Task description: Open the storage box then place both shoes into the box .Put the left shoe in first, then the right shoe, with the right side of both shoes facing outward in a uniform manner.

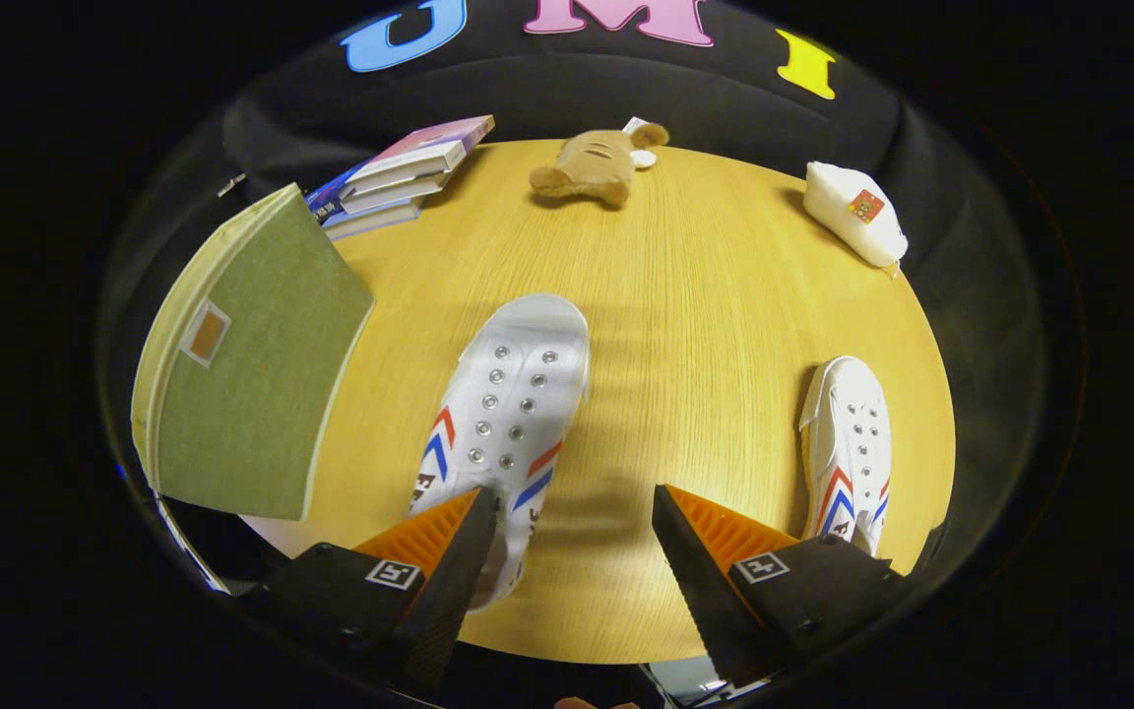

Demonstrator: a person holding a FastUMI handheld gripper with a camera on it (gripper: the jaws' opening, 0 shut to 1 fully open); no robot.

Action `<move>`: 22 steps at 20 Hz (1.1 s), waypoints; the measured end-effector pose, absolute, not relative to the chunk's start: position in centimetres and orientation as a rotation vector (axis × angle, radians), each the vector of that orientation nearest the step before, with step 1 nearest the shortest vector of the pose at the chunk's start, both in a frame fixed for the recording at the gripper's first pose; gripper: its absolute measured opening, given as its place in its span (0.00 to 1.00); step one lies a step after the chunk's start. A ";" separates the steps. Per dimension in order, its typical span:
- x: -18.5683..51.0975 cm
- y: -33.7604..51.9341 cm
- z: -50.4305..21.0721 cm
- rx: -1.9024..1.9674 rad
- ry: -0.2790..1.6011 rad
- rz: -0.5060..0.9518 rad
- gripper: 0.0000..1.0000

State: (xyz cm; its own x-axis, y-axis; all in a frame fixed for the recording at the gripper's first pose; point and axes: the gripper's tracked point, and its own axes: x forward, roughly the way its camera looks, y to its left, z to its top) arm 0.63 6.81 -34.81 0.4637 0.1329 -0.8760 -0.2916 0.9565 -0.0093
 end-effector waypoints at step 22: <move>0.5 10.7 -34.7 0.150 1.178 0.305 0.05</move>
State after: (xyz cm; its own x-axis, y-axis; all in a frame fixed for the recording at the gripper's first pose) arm 0.50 10.70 -34.75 0.3478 0.3119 -0.8842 -0.1562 0.9491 0.2734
